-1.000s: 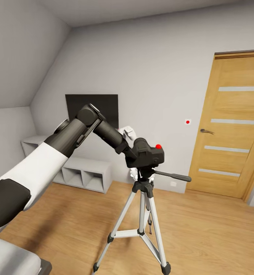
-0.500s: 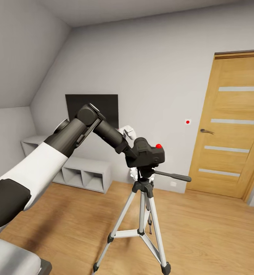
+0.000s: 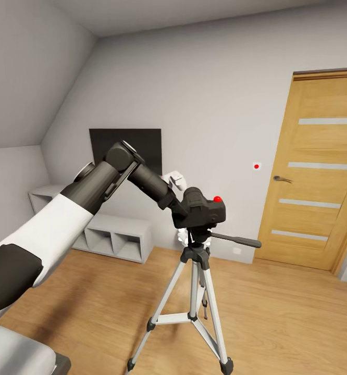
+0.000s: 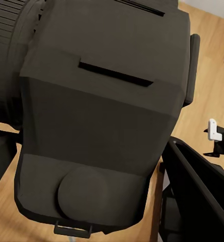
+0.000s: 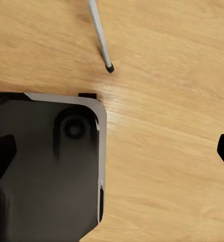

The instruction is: Attach the digital camera to the camera tripod in the bedroom.

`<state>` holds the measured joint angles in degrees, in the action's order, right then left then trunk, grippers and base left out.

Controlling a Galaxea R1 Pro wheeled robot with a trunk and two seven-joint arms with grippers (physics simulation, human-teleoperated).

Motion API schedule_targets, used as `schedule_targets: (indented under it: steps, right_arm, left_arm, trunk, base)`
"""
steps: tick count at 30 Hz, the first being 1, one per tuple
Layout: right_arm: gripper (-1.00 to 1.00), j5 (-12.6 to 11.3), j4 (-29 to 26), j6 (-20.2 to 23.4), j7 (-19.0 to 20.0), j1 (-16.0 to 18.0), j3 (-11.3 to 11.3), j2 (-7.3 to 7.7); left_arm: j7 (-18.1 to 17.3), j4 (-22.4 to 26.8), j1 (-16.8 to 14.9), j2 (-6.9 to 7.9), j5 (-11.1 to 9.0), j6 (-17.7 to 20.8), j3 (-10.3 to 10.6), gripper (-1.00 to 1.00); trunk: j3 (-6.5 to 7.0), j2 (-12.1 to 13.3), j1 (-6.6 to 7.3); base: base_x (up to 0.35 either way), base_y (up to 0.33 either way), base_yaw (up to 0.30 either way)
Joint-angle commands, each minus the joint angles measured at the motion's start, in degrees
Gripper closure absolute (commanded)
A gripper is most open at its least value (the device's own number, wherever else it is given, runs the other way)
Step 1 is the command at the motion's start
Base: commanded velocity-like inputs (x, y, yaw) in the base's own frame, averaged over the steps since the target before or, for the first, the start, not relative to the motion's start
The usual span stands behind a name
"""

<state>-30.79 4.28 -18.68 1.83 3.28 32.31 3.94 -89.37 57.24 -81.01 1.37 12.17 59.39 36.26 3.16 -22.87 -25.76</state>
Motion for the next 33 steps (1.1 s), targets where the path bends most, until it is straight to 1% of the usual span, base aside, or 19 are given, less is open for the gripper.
schedule_targets:
  steps: [1,7,9,17,21,28,33]
  right_arm:
    - [-1.0,-0.5,0.2,-0.3,0.2,0.1,0.5,-0.05]
    - [-1.0,-0.5,0.2,-0.4,0.1,0.1,1.0,0.01]
    - [-1.0,-0.5,0.2,-0.3,0.1,0.1,1.0,0.01]
    - [-1.0,-0.5,0.2,-0.3,0.1,0.1,1.0,0.01]
    - [-1.0,-0.5,0.2,-0.3,0.1,0.1,1.0,0.01]
    - [-1.0,-0.5,0.2,-0.3,-0.1,0.1,1.1,0.01]
    - [-1.0,-0.5,0.2,-0.4,-0.1,0.1,1.1,0.01]
  left_arm:
    - [-0.6,0.1,0.0,0.03,0.6,0.6,0.0,1.0]
    - [-0.6,0.1,0.0,-0.02,0.6,0.6,0.0,1.0]
    - [-0.6,0.2,0.0,-0.05,0.6,0.6,0.0,1.0]
    - [-0.6,0.2,0.0,-0.01,0.6,0.6,0.1,1.0]
    - [-0.6,0.3,0.0,0.02,0.6,0.6,0.1,1.0]
    - [-0.6,0.3,0.0,0.01,0.6,0.6,0.1,1.0]
    - [-0.6,0.3,0.0,-0.32,0.6,0.6,0.0,1.0]
  trunk:
    - [-0.03,0.0,-0.02]
    - [-0.03,0.0,-0.02]
    - [-0.03,0.0,-0.02]
    - [-0.03,0.0,-0.02]
    - [-0.03,0.0,-0.02]
    - [-0.03,0.0,-0.02]
    - [-0.03,0.0,-0.02]
  base:
    - [0.0,0.0,0.0]
    - [0.001,0.002,0.0]
    - [0.082,0.147,-0.101]
    - [0.135,0.225,-0.226]
    - [0.152,0.15,-0.098]
    - [0.02,0.011,-0.004]
    - [0.088,-0.034,0.0]
